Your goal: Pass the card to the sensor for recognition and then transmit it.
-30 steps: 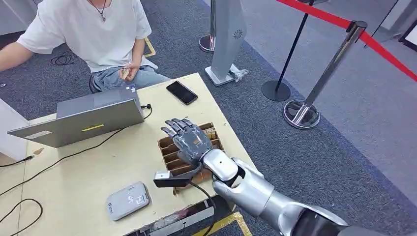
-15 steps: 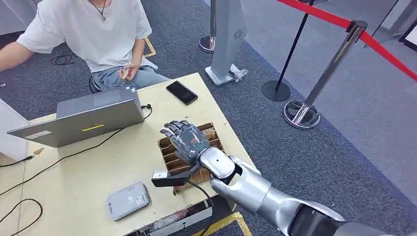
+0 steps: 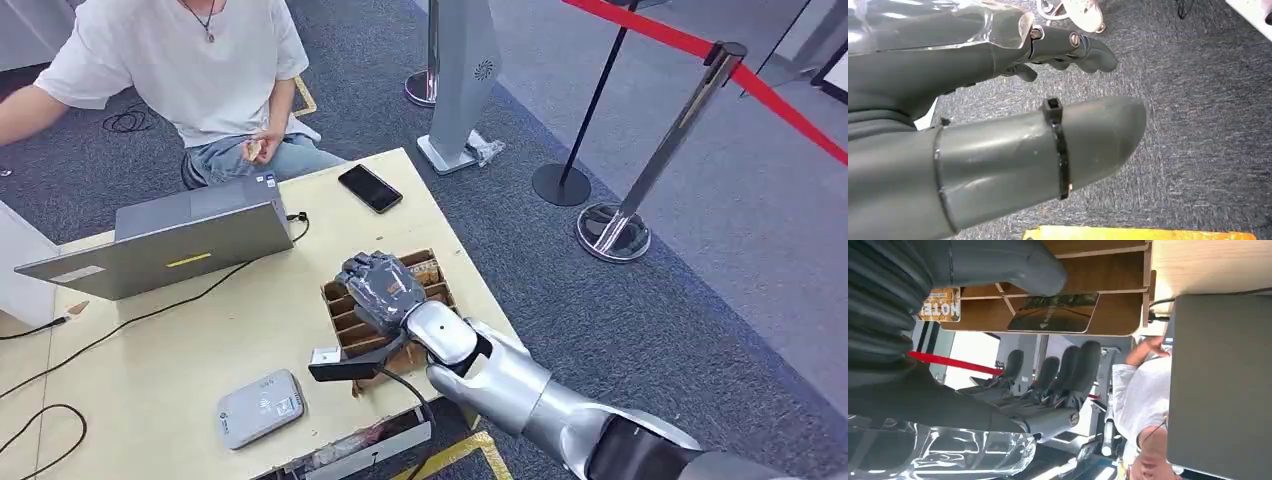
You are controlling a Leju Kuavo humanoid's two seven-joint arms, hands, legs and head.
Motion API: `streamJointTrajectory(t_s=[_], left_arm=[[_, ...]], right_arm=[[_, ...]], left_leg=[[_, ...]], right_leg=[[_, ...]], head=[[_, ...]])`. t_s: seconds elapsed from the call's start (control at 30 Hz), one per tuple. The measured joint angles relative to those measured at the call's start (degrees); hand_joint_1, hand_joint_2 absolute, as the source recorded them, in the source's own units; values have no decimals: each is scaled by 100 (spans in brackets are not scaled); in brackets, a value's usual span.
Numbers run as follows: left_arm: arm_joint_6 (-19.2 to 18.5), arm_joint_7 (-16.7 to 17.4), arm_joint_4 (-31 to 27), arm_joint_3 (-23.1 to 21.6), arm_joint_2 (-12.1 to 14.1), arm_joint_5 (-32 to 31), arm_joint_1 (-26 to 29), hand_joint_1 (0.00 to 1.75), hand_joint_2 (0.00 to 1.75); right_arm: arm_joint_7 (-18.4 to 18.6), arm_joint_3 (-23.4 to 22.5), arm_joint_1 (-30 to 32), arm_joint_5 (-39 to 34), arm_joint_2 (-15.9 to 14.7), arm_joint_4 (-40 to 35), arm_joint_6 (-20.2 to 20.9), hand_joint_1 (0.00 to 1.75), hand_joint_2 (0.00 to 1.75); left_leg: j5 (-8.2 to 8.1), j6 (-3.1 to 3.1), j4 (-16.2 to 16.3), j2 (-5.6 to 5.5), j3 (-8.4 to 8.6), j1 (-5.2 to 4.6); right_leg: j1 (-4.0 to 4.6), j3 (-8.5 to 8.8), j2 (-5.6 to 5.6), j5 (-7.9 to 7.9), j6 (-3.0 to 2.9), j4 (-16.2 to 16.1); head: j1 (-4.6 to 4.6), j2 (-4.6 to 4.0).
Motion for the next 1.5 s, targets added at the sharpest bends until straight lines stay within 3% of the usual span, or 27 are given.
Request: streamJointTrajectory(t_s=[0.2,0.4,0.47,0.63,0.7,0.73,0.77,0.87,0.9,1.33,1.5], left_arm=[[0,-2,0,0,0,-2,0,0,0],[0,-2,0,0,-2,-17,0,0,0],[0,-2,0,0,0,-20,0,0,0],[0,-2,0,0,0,-37,-1,0,0],[-2,-2,0,0,0,-50,0,0,0],[-4,-4,0,0,0,-52,0,0,0],[-4,-9,0,0,0,-54,0,0,0],[-7,-20,0,0,0,-70,-1,0,0],[-7,-22,0,0,0,-79,-1,0,0],[-15,-52,0,0,0,-138,-1,0,0],[-22,-70,0,0,0,-155,-1,0,0]], right_arm=[[26,-2,15,-4,-2,0,-4,119,175],[63,-63,40,-68,-30,-4,-4,117,175],[85,-103,53,-55,-31,-4,-4,115,175],[120,-153,116,-22,-33,-11,0,91,175],[140,-166,149,-20,-33,-11,2,99,175],[142,-175,167,-20,-35,-11,2,127,175],[149,-186,182,-15,-35,-11,4,127,175],[164,-219,206,26,-37,-11,4,150,175],[166,-243,207,33,-37,-11,4,175,175],[188,-343,301,92,-37,-57,-83,175,175],[90,-422,410,157,-39,-186,-509,175,175]], left_leg=[[0,0,0,0,1,0],[0,0,0,0,1,0],[0,0,0,0,1,0],[0,0,0,0,1,0],[0,0,0,0,1,0],[0,0,0,0,1,0],[0,0,0,0,1,0],[0,0,0,1,1,0],[0,0,0,1,2,0],[0,0,0,0,1,0],[-1,0,0,0,0,-1]], right_leg=[[0,-1,0,0,0,0],[0,-1,0,0,0,0],[0,-1,0,0,0,0],[0,-1,0,0,0,0],[0,-1,0,0,0,0],[0,-1,0,0,0,0],[0,-1,0,0,0,0],[0,-1,0,0,0,0],[0,-1,1,0,0,0],[0,0,0,0,0,-1],[0,-1,0,0,0,-1]], head=[[0,0],[0,0],[0,0],[0,0],[0,0],[0,0],[0,0],[-2,0],[0,0],[-2,0],[0,0]])
